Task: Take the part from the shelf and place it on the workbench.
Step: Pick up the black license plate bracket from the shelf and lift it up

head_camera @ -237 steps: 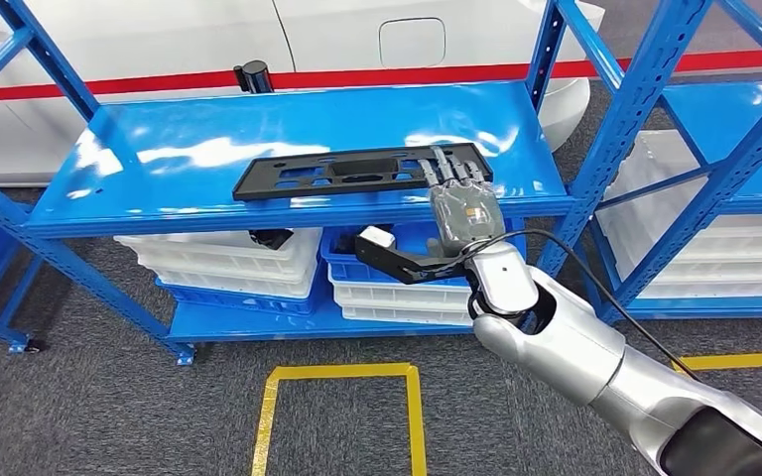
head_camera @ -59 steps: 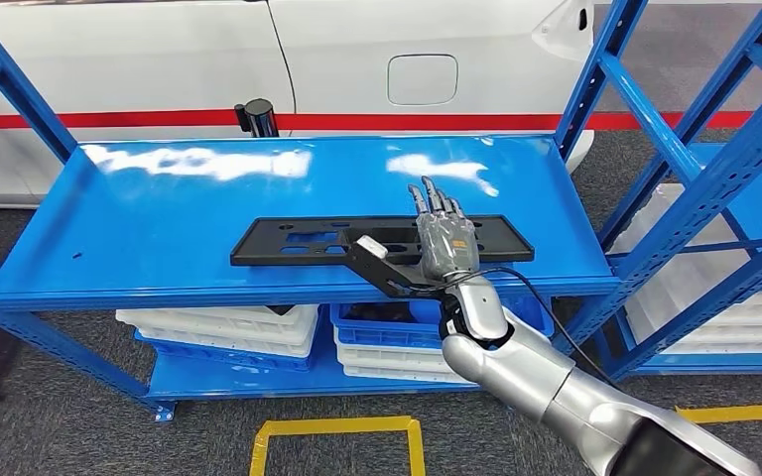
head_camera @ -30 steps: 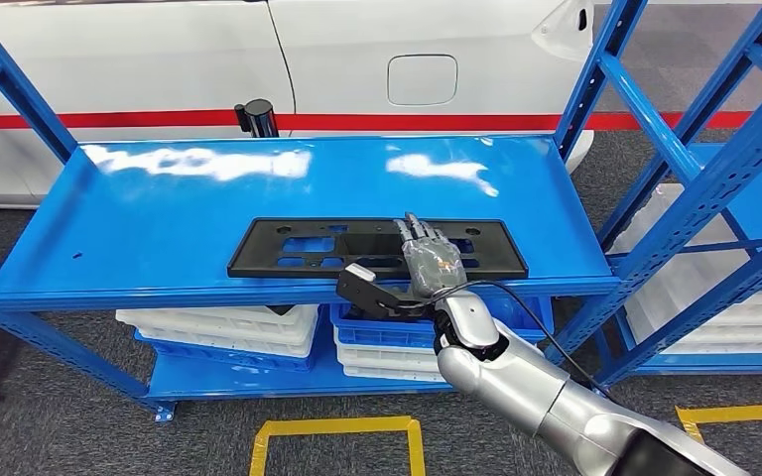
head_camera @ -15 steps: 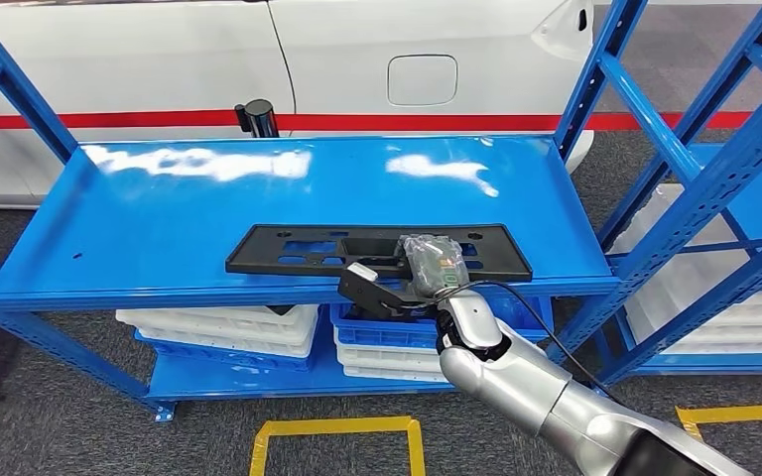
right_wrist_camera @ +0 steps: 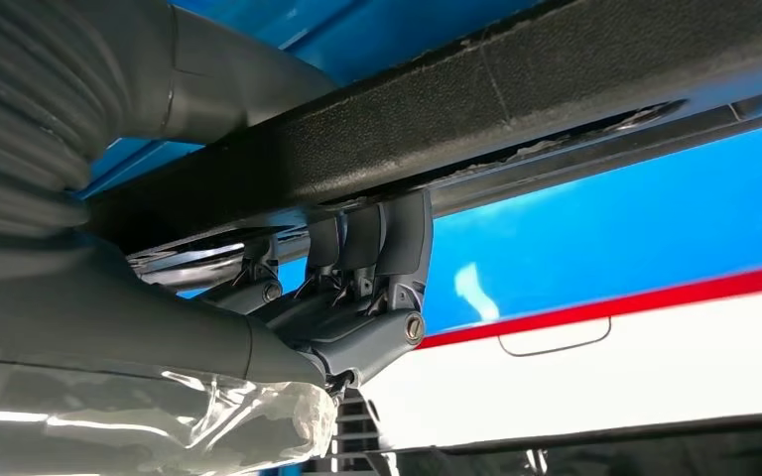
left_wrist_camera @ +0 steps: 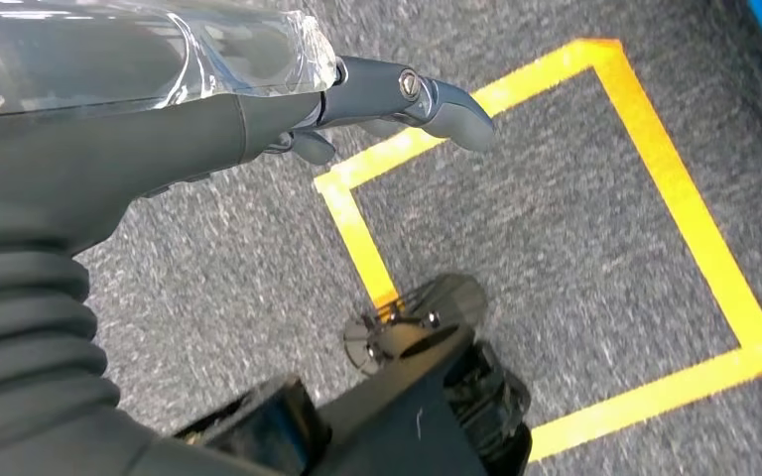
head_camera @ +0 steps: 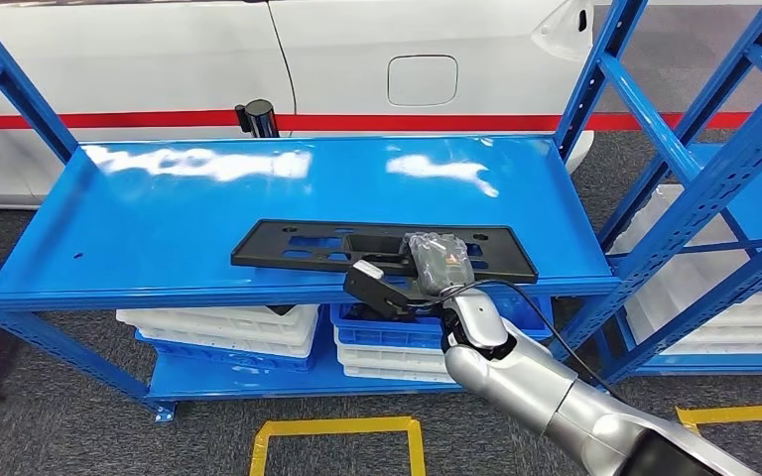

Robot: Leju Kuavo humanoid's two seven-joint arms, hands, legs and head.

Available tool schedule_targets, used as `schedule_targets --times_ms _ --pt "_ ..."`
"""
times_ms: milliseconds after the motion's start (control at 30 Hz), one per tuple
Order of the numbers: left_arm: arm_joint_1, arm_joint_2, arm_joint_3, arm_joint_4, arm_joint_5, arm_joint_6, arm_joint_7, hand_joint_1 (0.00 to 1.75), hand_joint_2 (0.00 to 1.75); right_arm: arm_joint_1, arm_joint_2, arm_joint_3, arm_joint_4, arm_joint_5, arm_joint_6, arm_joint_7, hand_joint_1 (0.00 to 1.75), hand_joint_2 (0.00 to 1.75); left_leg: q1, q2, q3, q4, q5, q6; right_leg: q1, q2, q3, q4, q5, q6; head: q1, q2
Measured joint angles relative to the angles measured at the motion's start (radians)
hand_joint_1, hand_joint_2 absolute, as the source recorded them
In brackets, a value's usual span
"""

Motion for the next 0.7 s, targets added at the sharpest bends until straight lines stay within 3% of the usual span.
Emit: schedule_targets --times_ms 367,700 --pt "-0.001 0.0 -0.014 0.0 0.035 0.058 0.046 0.0 1.75 -0.022 -0.029 -0.024 -0.133 0.088 -0.111 0.078 1.75 1.75 0.0 0.0 0.0 0.0 0.0 0.0 0.0 0.0 0.0 0.0 0.0 0.0 0.0 0.0" --pt "0.002 0.0 -0.014 0.0 0.094 0.085 0.07 0.0 1.75 -0.05 -0.061 -0.071 -0.383 0.256 -0.093 0.151 1.75 1.75 0.0 0.0 0.0 0.0 0.0 0.0 0.0 0.0 0.0 0.0 0.0 0.0 0.0 0.0"
